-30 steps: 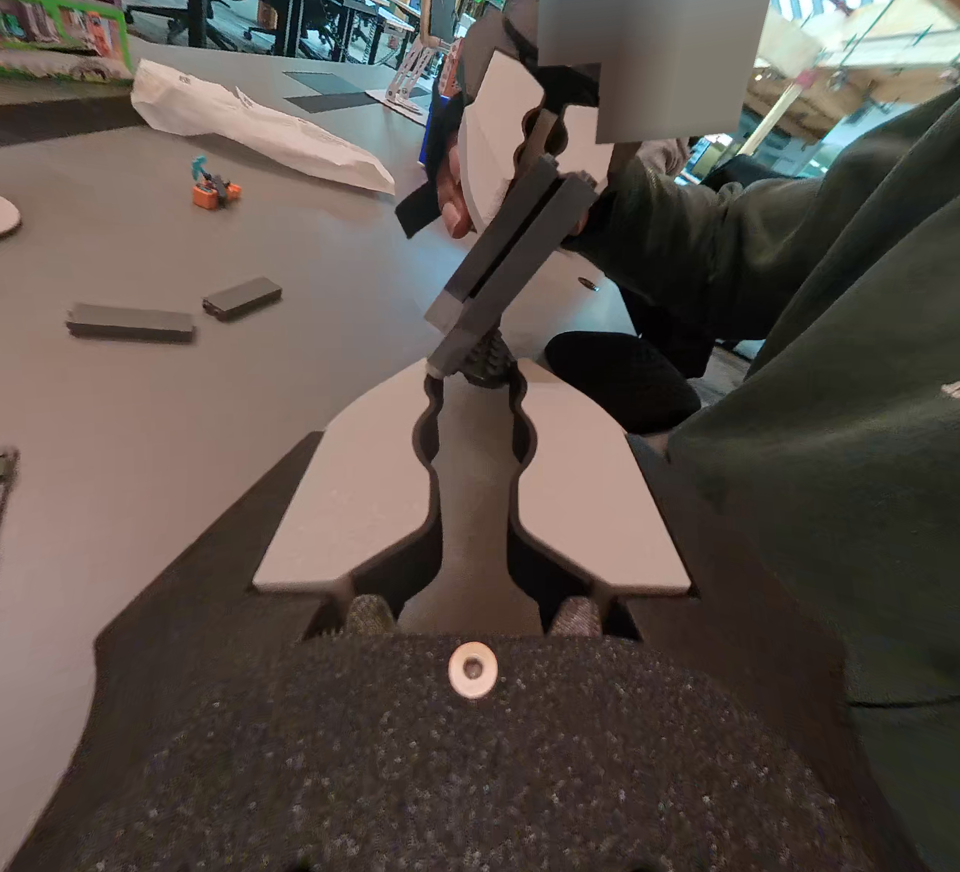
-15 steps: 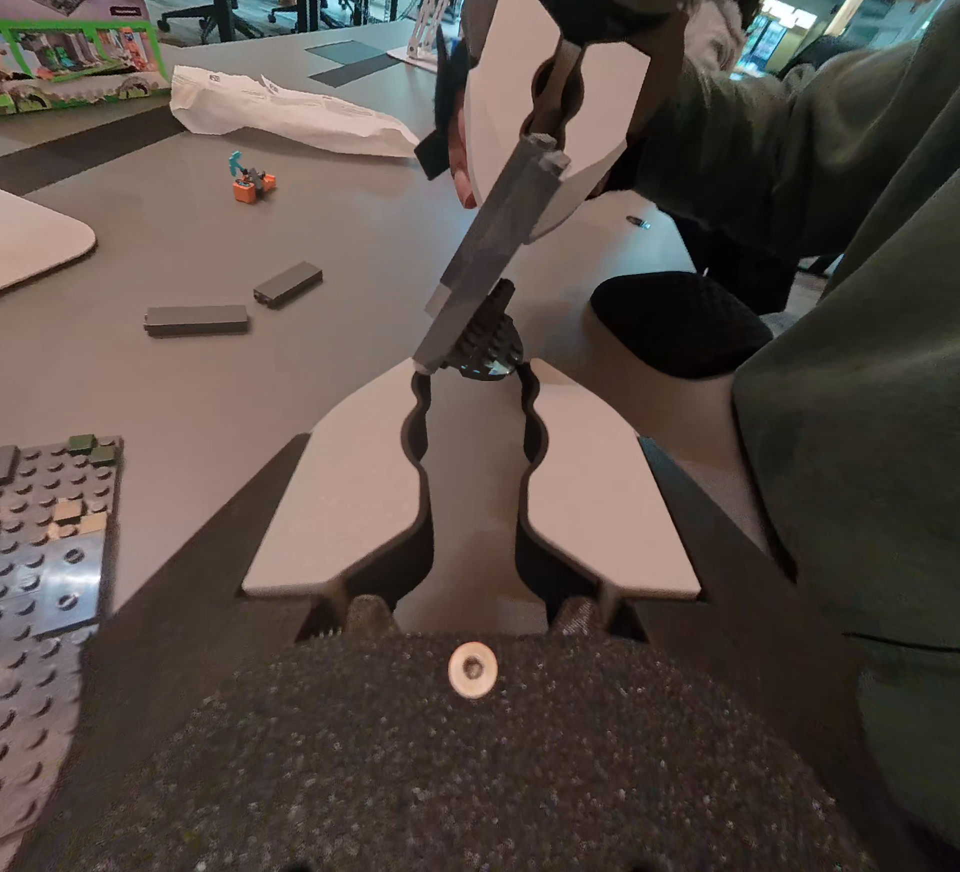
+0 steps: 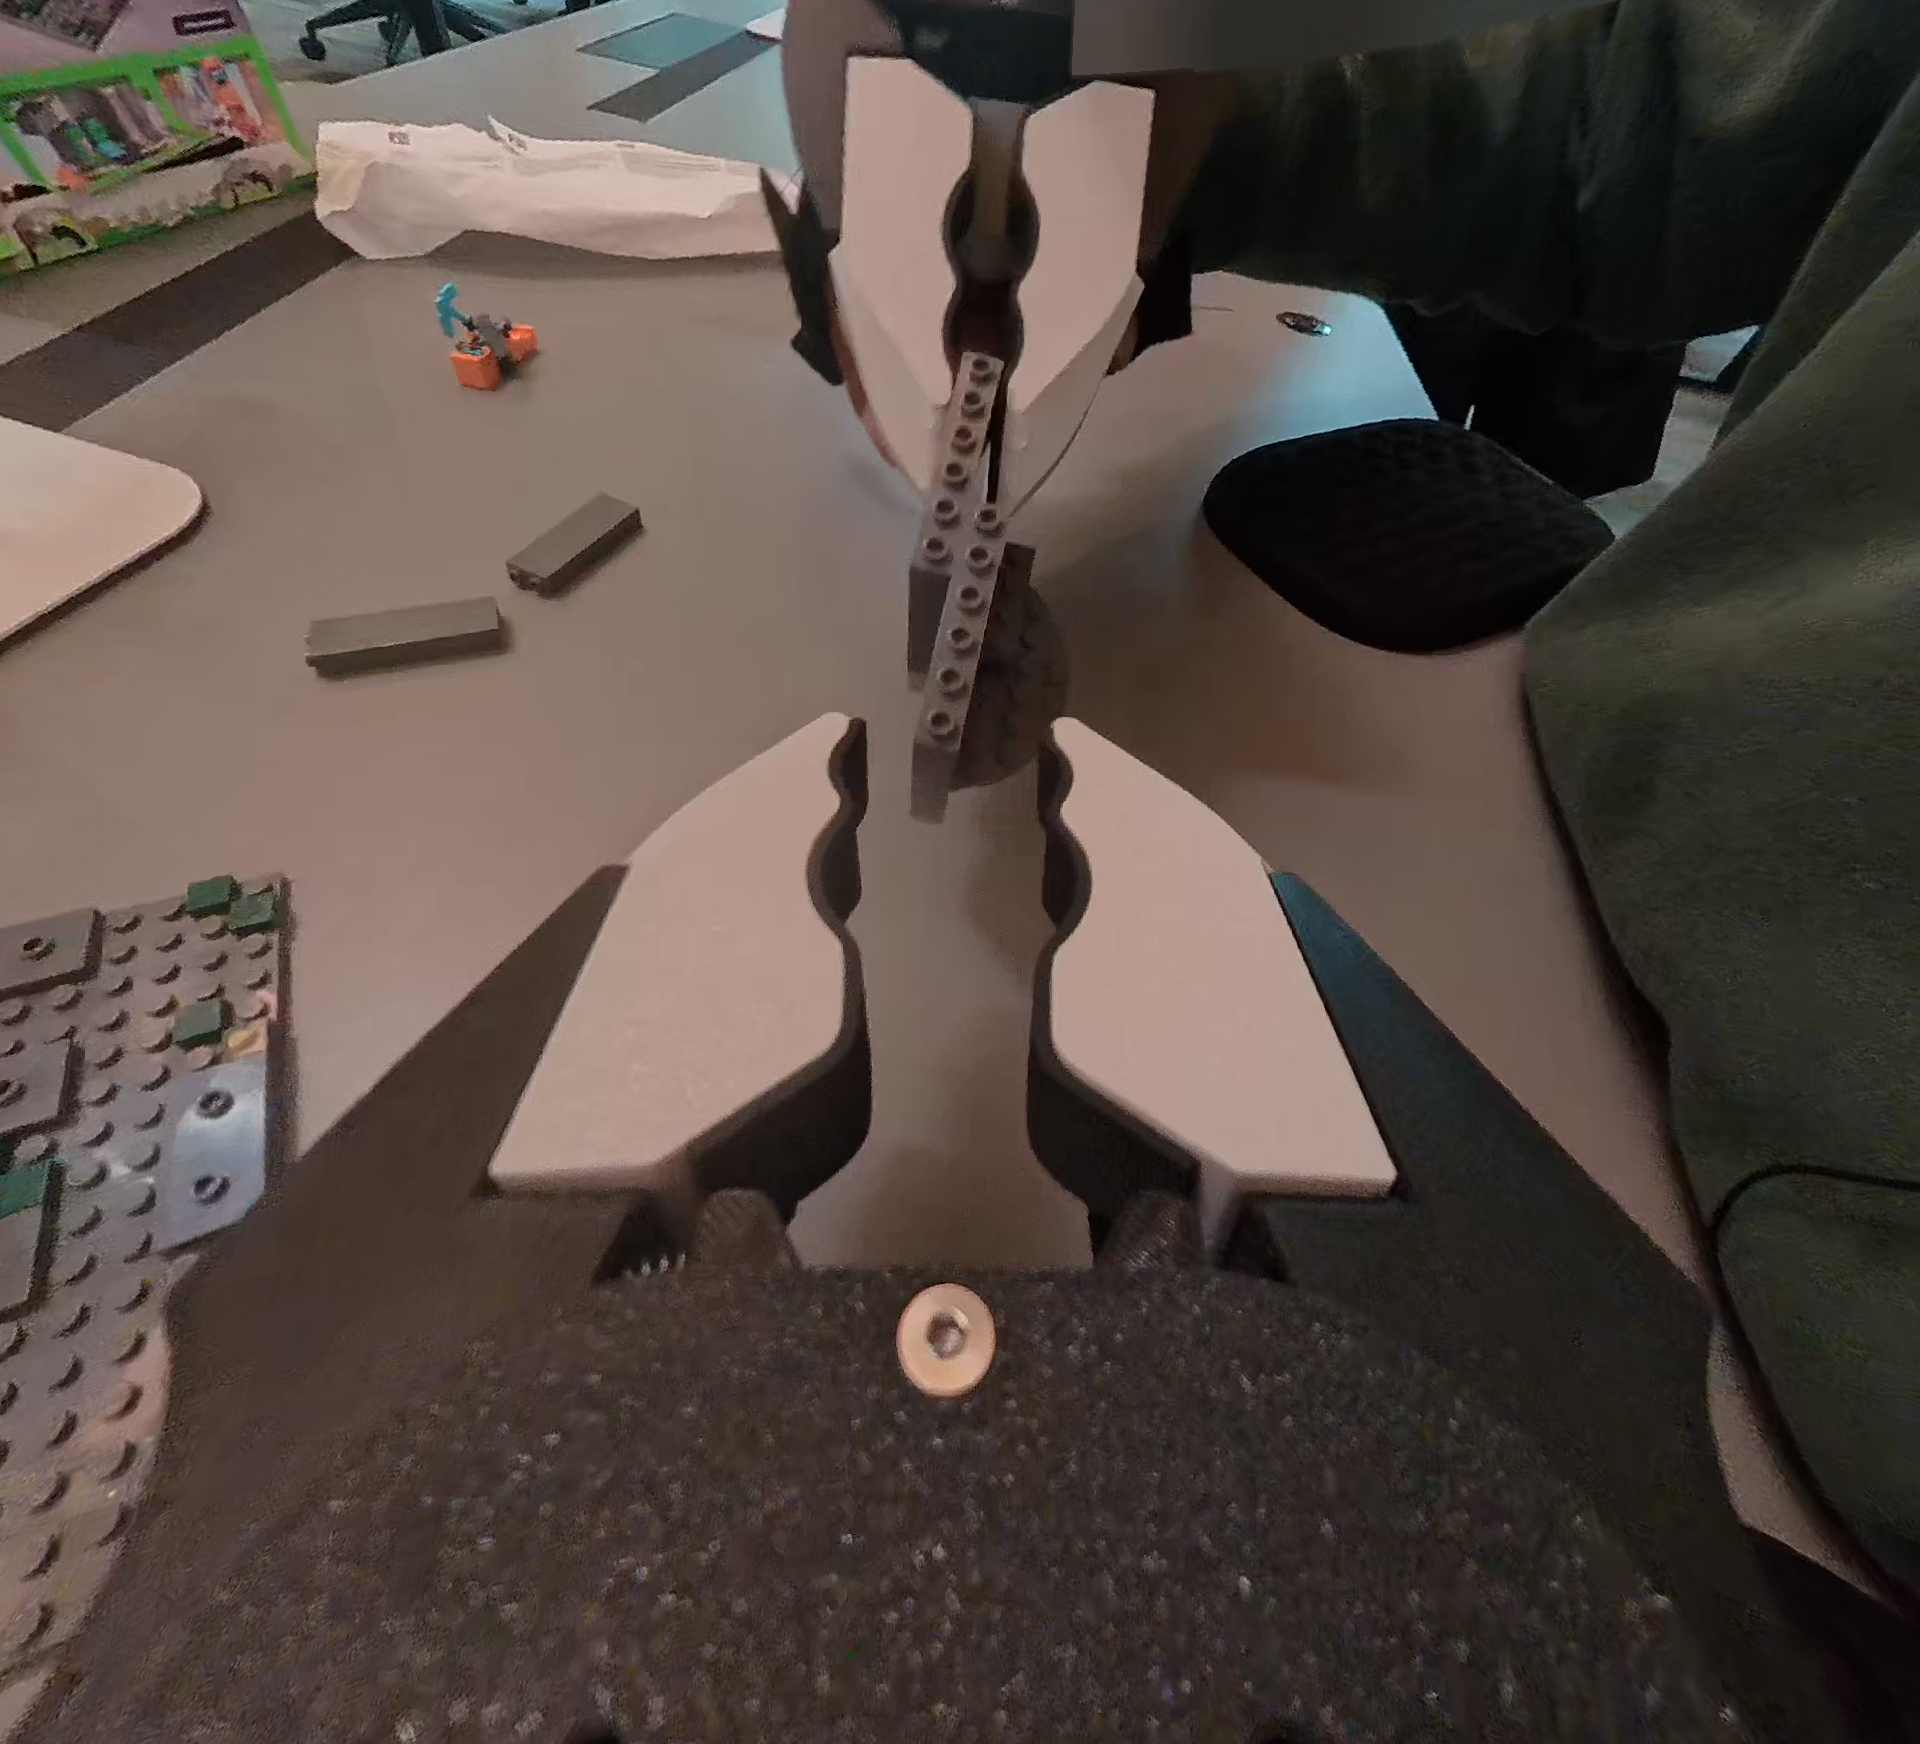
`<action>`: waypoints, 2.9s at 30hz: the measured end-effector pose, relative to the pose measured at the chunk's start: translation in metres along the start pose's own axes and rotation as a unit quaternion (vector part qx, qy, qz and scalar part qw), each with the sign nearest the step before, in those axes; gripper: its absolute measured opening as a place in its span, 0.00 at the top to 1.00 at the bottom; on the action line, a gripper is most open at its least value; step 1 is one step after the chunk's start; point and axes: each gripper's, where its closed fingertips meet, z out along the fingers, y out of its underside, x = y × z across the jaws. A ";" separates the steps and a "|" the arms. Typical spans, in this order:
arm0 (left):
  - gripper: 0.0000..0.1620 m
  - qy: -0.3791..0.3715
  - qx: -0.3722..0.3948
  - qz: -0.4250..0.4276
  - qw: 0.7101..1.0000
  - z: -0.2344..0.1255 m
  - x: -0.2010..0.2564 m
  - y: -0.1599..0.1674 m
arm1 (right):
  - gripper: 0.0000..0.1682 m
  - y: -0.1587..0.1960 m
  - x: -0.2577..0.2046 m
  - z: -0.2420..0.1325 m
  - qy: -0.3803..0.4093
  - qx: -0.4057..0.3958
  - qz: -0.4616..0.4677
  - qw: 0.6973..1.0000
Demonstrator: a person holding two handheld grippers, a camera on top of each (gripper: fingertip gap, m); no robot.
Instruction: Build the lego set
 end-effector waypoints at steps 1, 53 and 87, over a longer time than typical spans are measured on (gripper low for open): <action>0.81 -0.003 -0.007 0.007 1.000 0.003 0.000 0.002 | 0.96 0.002 0.000 0.002 -0.006 0.001 0.003 1.000; 0.90 -0.052 -0.117 0.051 0.990 0.027 -0.003 0.029 | 0.92 0.061 -0.007 0.019 0.075 -0.051 -0.004 0.996; 0.96 -0.076 -0.188 0.046 0.978 0.037 -0.010 0.055 | 0.95 0.066 0.007 0.045 0.159 -0.098 -0.126 0.974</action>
